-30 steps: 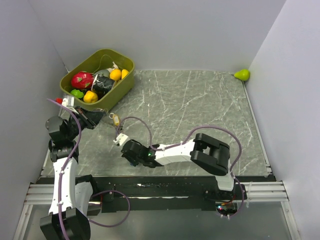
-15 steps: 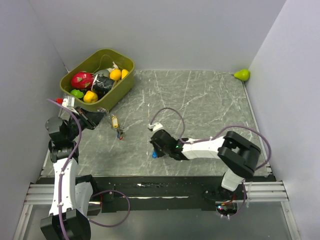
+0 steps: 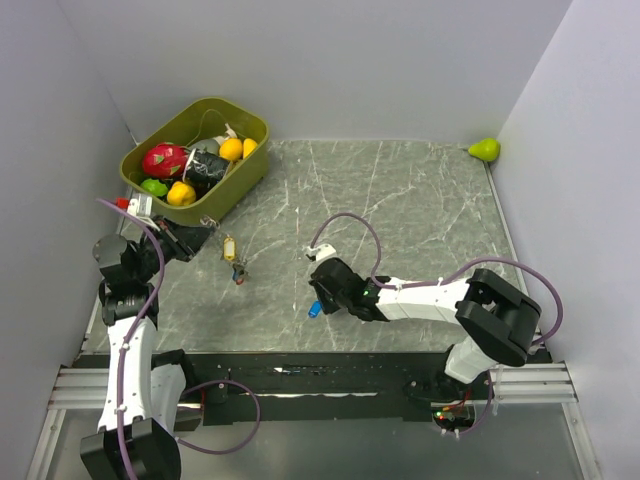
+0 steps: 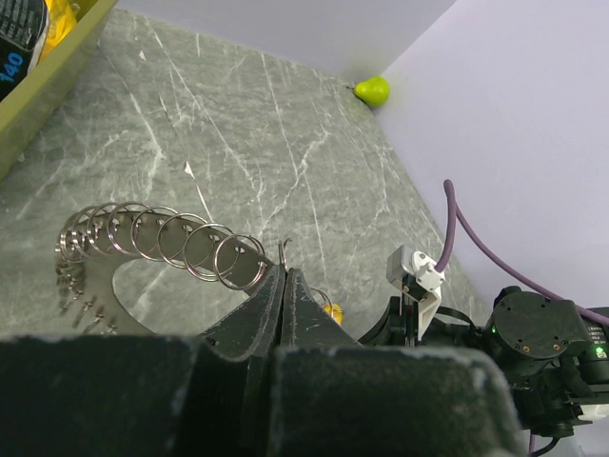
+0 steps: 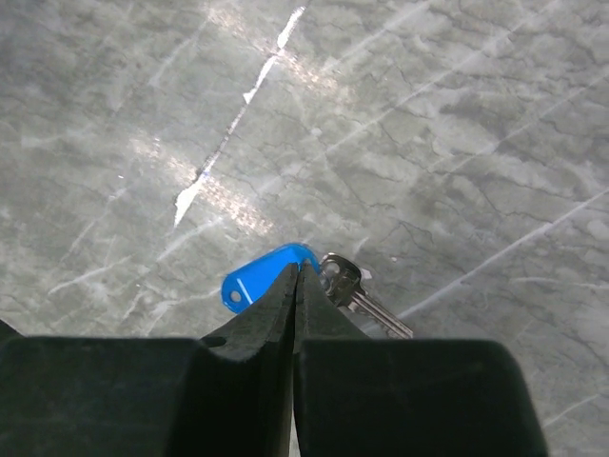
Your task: Put the keys on the keyring
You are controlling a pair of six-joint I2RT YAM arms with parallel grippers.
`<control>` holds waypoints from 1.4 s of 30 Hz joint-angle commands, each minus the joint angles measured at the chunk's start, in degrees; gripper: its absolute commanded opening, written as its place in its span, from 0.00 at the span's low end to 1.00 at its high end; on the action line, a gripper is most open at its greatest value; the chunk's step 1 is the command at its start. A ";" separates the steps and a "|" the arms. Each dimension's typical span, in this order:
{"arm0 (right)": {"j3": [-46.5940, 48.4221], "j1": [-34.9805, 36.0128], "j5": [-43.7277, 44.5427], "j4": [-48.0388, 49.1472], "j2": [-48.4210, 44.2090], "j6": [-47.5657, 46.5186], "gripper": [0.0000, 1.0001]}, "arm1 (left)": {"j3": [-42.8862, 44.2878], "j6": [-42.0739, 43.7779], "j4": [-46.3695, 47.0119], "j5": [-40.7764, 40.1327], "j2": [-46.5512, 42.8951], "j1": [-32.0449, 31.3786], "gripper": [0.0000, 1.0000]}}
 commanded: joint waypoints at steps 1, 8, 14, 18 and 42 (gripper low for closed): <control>0.76 0.16 3.58 -2.34 -2.20 -0.90 0.14 | 0.17 -0.36 4.63 1.67 -1.15 -0.25 0.01; -1.26 0.25 2.97 -0.59 -5.45 -2.75 0.41 | 0.00 -0.71 5.16 1.76 -0.89 -0.43 0.01; -2.49 0.34 2.79 1.27 -5.90 -3.81 0.56 | -0.27 -1.24 5.95 2.11 -0.71 -0.34 0.01; 0.05 0.77 2.09 0.12 -2.91 -4.95 0.57 | -0.36 -1.41 6.04 2.19 -0.45 -0.43 0.01; 4.89 1.74 1.56 -1.90 3.95 -5.74 0.35 | -0.44 -1.15 5.60 2.55 -0.71 -0.96 0.01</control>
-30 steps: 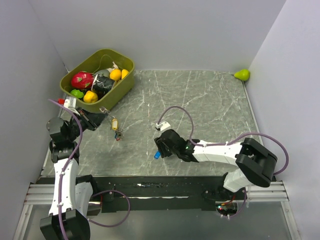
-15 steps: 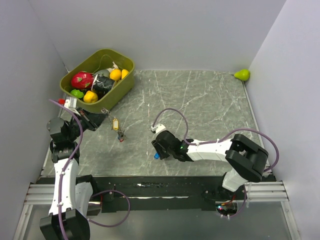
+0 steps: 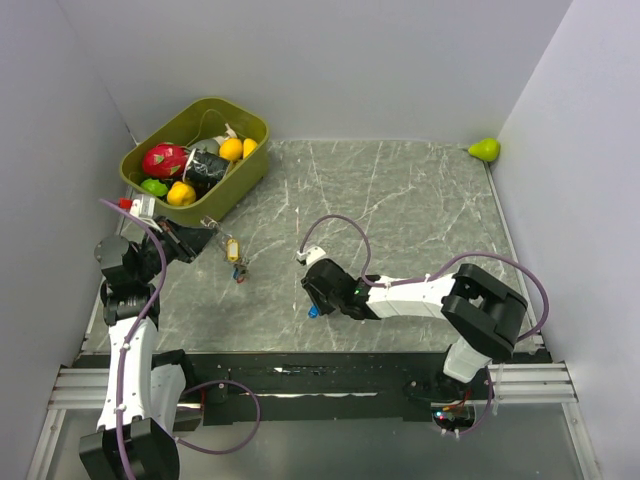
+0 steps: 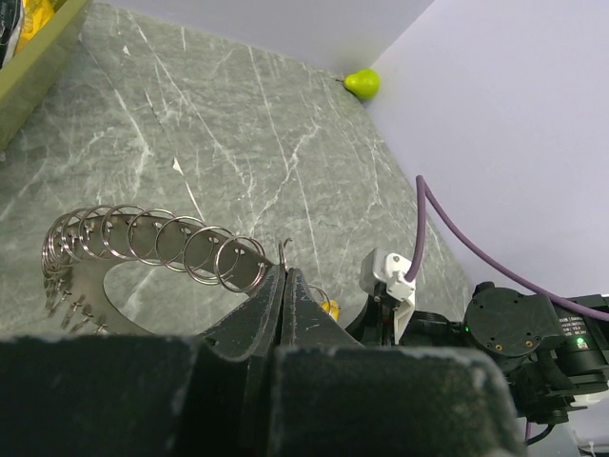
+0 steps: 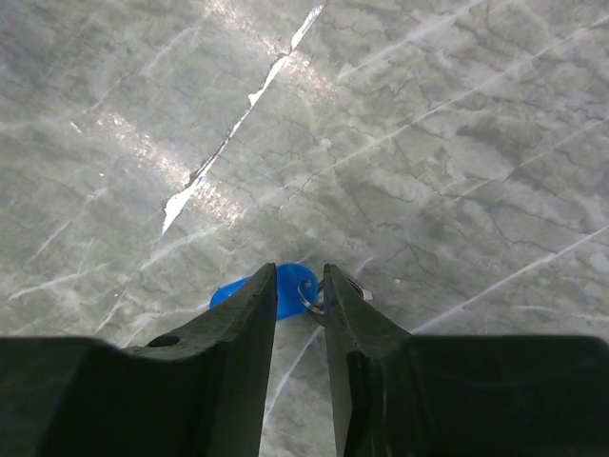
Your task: Put the keys on the keyring
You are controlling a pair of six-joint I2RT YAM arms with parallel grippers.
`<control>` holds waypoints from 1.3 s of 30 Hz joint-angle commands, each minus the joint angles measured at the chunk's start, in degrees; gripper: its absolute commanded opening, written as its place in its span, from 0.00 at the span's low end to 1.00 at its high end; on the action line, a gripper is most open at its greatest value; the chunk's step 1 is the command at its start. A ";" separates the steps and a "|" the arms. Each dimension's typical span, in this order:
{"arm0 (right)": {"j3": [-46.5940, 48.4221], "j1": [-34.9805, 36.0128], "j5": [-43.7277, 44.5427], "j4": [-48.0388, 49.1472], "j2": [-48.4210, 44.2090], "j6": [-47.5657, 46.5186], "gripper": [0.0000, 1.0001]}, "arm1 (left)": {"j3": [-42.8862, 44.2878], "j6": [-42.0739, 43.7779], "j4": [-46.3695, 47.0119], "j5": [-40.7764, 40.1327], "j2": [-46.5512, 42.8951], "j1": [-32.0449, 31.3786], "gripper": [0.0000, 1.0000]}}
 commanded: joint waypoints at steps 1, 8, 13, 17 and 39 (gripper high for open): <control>1.81 0.50 0.64 -0.52 -0.33 -0.58 0.37 | 0.63 -0.65 3.90 1.41 -0.69 -0.24 0.01; 1.19 0.59 1.52 -1.05 -1.39 -0.67 0.47 | 0.54 -0.39 3.81 1.50 -0.87 -0.33 0.01; 1.19 0.59 1.61 -0.96 -0.78 -0.06 0.34 | 0.54 -0.39 3.81 1.50 -0.87 -0.41 0.01; 1.98 0.59 2.92 -2.80 -0.07 1.43 0.17 | 0.63 -0.21 3.37 1.32 -0.87 -0.50 0.01; -3.63 0.50 -9.54 0.78 -22.82 -9.61 0.00 | 4.14 10.50 -5.05 1.94 -0.08 -9.36 0.01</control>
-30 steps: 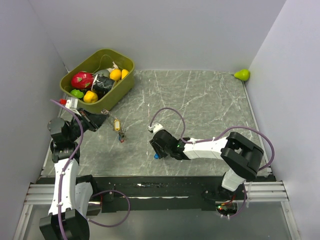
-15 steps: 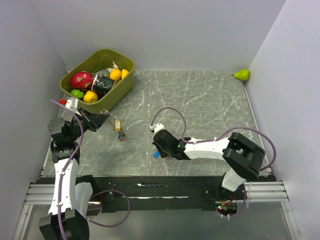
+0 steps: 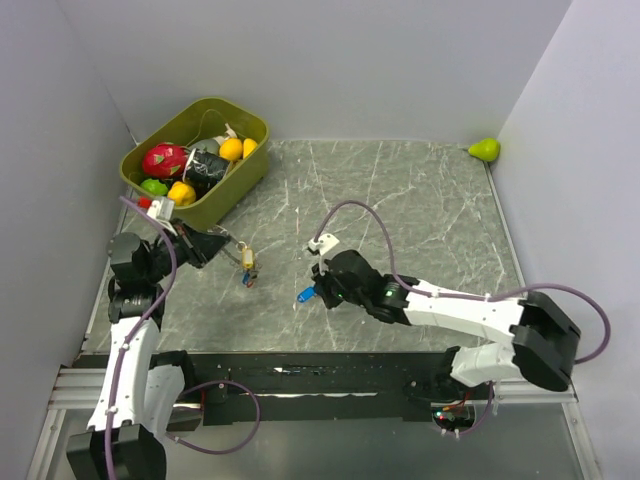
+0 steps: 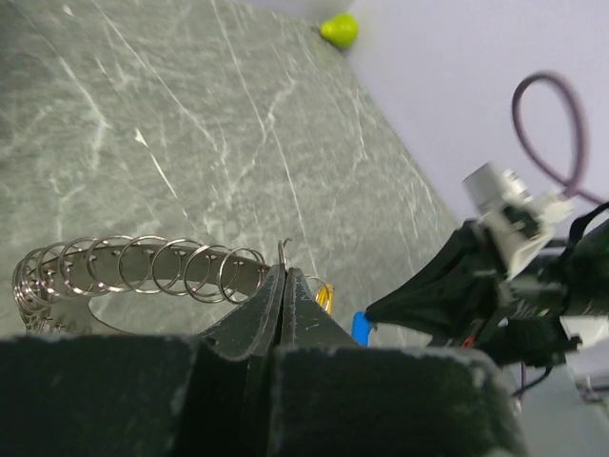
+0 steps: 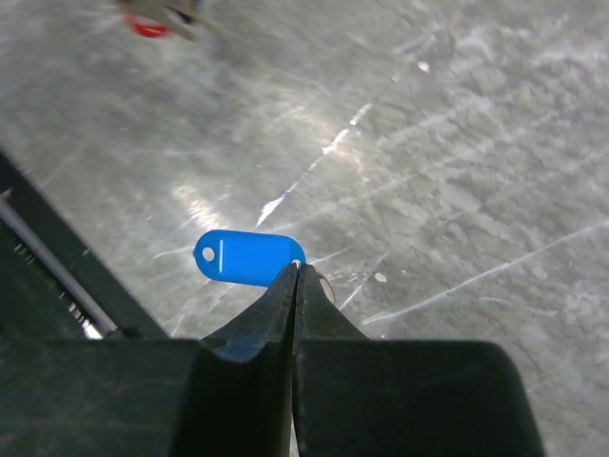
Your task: Put the keys on the keyring
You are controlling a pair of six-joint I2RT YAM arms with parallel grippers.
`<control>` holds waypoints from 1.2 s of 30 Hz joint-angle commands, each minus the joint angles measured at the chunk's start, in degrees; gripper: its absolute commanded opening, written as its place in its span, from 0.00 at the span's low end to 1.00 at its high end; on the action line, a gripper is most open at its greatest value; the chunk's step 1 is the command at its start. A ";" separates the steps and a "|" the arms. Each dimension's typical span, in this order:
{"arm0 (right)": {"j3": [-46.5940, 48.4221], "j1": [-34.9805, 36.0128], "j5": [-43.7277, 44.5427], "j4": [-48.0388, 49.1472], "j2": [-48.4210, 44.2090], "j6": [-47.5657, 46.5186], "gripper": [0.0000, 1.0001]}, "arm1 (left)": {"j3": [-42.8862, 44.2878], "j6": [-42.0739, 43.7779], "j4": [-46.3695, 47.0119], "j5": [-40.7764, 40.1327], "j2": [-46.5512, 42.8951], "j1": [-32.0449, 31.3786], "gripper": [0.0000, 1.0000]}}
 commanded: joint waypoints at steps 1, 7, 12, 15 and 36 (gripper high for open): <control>-2.89 0.34 -8.54 3.70 -7.53 -8.06 0.00 | 4.45 6.69 -2.22 1.67 -0.08 -4.48 0.01; -0.54 -0.09 1.25 -1.87 0.14 -4.13 0.00 | 5.95 11.79 -7.49 1.24 0.63 -9.49 0.01; 2.81 -0.36 1.64 -3.33 10.54 3.77 0.00 | 6.21 12.23 -8.21 1.23 1.07 -10.99 0.01; 4.21 -0.27 0.58 -3.15 15.29 6.86 0.00 | 6.30 12.49 -8.21 0.88 1.16 -11.08 0.01; 4.22 1.40 1.98 -4.30 12.67 6.26 0.45 | 6.56 12.67 -8.21 1.15 1.51 -11.17 0.01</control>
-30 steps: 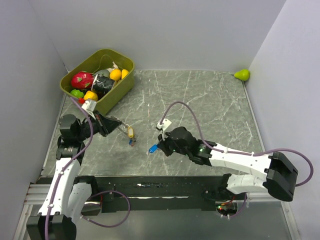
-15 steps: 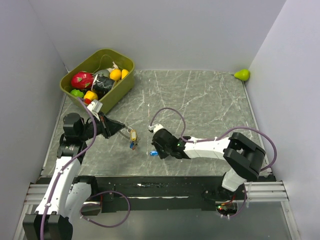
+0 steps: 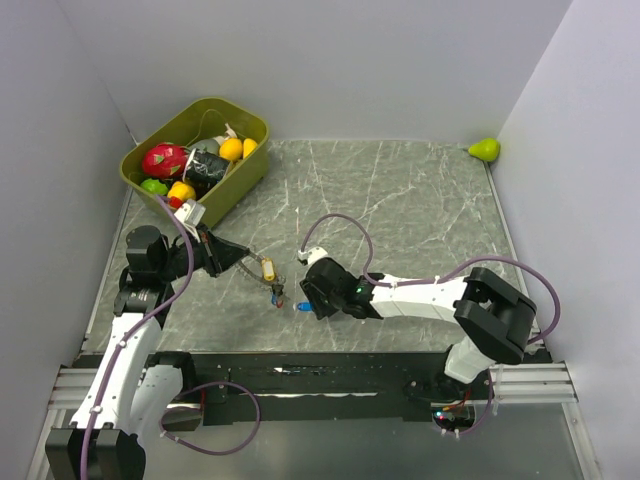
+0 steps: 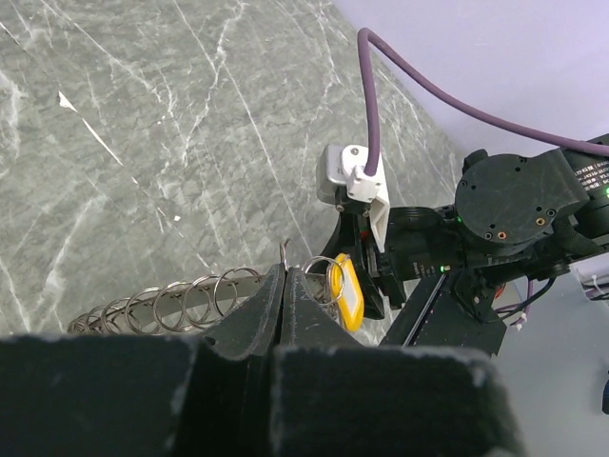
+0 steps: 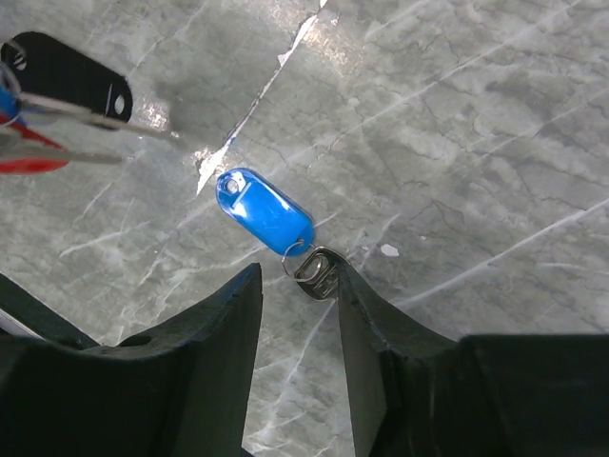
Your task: Put the keys on the keyring
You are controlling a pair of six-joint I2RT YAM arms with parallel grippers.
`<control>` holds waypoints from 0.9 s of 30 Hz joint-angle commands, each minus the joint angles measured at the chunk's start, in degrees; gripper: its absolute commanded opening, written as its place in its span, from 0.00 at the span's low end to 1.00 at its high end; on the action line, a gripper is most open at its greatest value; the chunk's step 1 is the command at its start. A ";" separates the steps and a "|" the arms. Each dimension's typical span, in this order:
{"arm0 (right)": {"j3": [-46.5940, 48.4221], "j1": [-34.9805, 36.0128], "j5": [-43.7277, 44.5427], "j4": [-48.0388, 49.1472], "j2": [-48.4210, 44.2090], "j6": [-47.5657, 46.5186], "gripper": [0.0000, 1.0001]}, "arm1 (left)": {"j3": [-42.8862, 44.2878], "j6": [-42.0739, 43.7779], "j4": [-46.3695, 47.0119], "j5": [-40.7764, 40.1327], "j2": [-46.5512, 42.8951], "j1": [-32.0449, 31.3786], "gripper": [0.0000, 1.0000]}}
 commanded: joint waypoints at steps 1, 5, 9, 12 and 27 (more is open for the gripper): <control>1.10 1.16 1.07 0.31 -1.76 -0.65 0.45 | 3.24 0.52 2.18 1.21 0.15 -0.17 0.01; 1.97 2.74 2.99 -0.55 -0.44 -2.14 0.51 | 3.15 0.52 2.18 1.13 0.07 -0.17 0.01; 3.55 3.44 5.01 -1.96 2.71 -2.41 0.52 | 3.24 0.43 2.18 1.30 0.15 -0.17 0.01; 4.87 3.80 7.03 -3.80 4.56 -1.88 0.51 | 3.24 0.61 2.18 1.21 0.07 -0.17 0.01; 5.49 4.15 9.59 -4.78 5.98 -0.74 0.17 | 3.42 0.69 0.94 1.39 0.15 -0.17 0.01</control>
